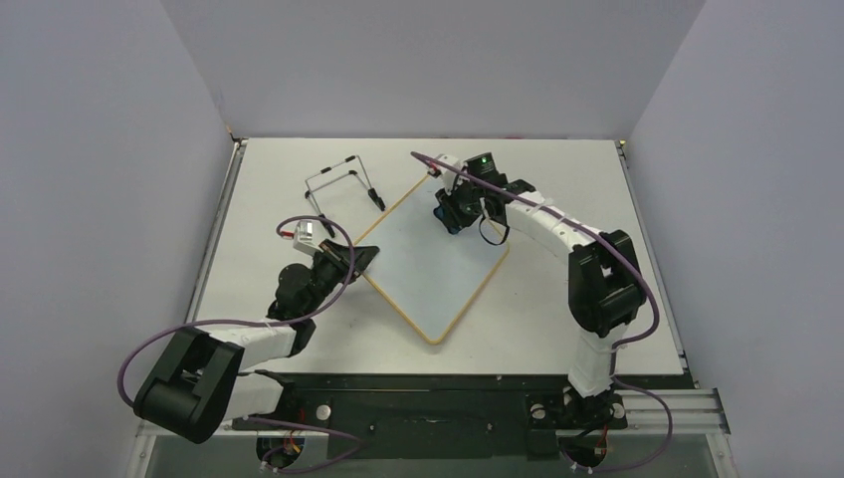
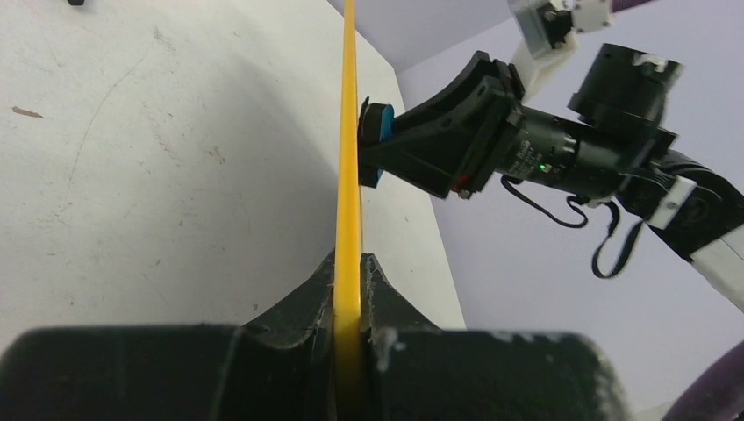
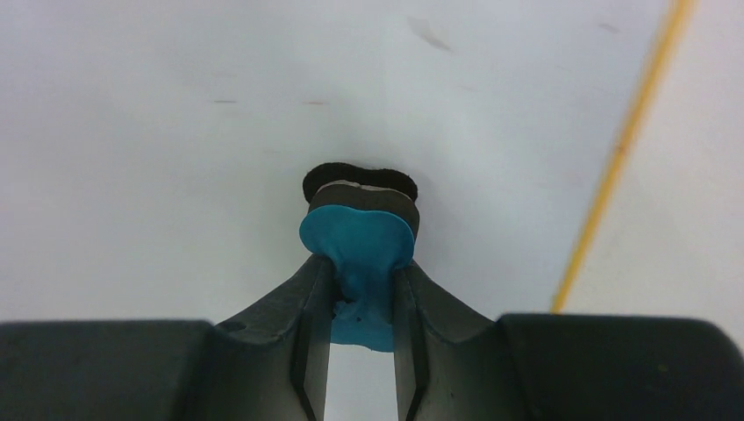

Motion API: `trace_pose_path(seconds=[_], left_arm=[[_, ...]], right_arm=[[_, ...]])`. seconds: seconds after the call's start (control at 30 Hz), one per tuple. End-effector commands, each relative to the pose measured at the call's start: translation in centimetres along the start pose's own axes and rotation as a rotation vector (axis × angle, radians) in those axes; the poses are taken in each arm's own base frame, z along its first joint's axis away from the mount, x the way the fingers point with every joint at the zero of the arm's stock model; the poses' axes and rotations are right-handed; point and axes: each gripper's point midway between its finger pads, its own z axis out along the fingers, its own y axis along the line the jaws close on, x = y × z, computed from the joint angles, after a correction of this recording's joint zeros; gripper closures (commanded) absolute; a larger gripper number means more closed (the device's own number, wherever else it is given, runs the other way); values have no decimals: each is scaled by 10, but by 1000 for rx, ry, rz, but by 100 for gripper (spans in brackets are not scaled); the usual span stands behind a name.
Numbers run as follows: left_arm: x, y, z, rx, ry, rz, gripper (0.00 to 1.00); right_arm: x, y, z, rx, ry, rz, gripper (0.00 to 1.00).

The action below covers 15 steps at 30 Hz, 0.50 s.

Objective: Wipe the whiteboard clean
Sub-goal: Erase the whiteboard at the center of the board.

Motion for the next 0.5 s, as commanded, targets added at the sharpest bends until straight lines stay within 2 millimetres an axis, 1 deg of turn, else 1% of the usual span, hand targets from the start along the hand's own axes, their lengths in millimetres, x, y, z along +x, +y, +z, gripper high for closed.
trace_pose_path(seconds=[0.0, 0.03, 0.07, 0.1, 0.13, 0.17, 0.2, 0.23, 0.27, 0.3, 0.33, 0.37, 0.4, 0.47], left_arm=[[-2, -124, -14, 489, 72, 68, 100], [-1, -124, -14, 489, 76, 68, 100], [-1, -124, -14, 490, 77, 69, 100], [0, -124, -15, 488, 81, 73, 100], [0, -126, -16, 492, 84, 77, 100], [1, -124, -16, 483, 88, 82, 100], [1, -125, -17, 485, 89, 87, 100], [2, -123, -16, 476, 93, 93, 100], [1, -125, -17, 479, 91, 100, 100], [2, -124, -17, 474, 94, 101, 100], [1, -126, -19, 478, 90, 107, 100], [1, -124, -18, 471, 93, 107, 100], [1, -125, -19, 471, 93, 112, 100], [1, -125, -19, 469, 93, 117, 100]], right_arm=[[-19, 123, -14, -312, -23, -260, 100], [-26, 140, -19, -331, -41, -300, 100], [-35, 143, -21, -317, -56, -302, 100], [-40, 147, -20, -309, -62, -301, 100], [-50, 141, -20, -264, -70, -271, 100], [-57, 127, -15, -214, -74, -254, 100], [-55, 109, -8, -174, -61, -195, 100], [-63, 92, -5, -120, -79, -163, 100], [-57, 67, 2, -78, -64, -78, 100], [-60, 51, 3, -44, -68, -43, 100], [-52, 24, 6, -1, -57, 23, 100], [-48, 10, 7, 36, -50, 44, 100], [-41, -12, 6, 73, -43, 74, 100], [-26, -35, 5, 109, -20, 103, 100]])
